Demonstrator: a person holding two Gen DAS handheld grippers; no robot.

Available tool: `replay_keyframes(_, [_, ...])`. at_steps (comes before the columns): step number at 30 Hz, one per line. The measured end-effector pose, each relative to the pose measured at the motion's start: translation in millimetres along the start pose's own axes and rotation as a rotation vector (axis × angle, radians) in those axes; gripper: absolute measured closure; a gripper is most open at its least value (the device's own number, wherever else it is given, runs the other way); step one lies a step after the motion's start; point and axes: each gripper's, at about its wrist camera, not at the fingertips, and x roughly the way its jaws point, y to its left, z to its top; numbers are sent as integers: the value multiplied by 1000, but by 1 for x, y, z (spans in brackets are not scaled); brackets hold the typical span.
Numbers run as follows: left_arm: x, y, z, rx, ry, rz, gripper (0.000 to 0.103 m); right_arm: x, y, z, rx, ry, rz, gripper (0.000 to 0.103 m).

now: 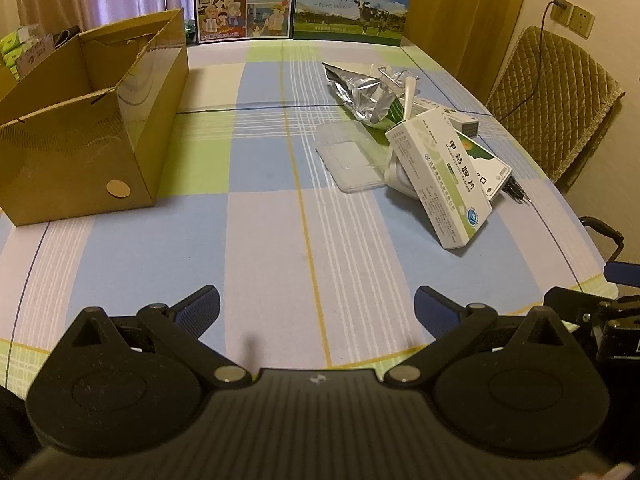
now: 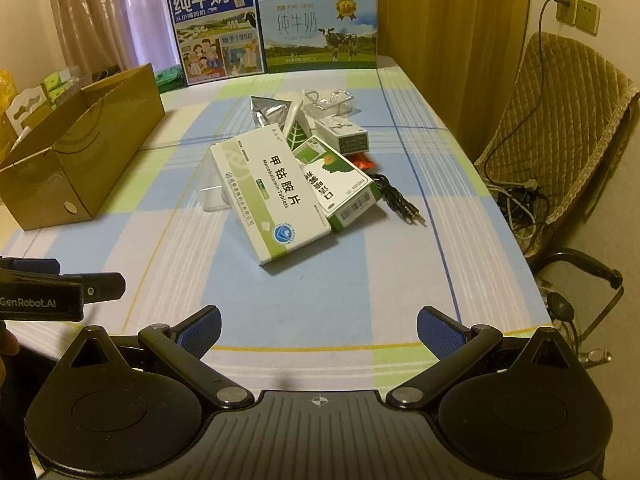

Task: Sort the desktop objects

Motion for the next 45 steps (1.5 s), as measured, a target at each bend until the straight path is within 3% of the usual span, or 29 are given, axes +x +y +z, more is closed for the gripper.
replay_keyframes(22, [14, 3, 5, 27, -43, -24, 2, 18, 0, 8, -51, 4, 11, 2])
replay_keyframes(30, [28, 5, 14, 44, -43, -29, 2, 27, 10, 24, -214, -64, 32, 2])
replay_keyframes(38, [46, 11, 30, 107, -32, -44, 1, 63, 19, 53, -358, -110, 116, 3])
replay_keyframes(45, [65, 16, 44, 166, -7, -62, 2, 101, 24, 65, -447, -65, 163, 17])
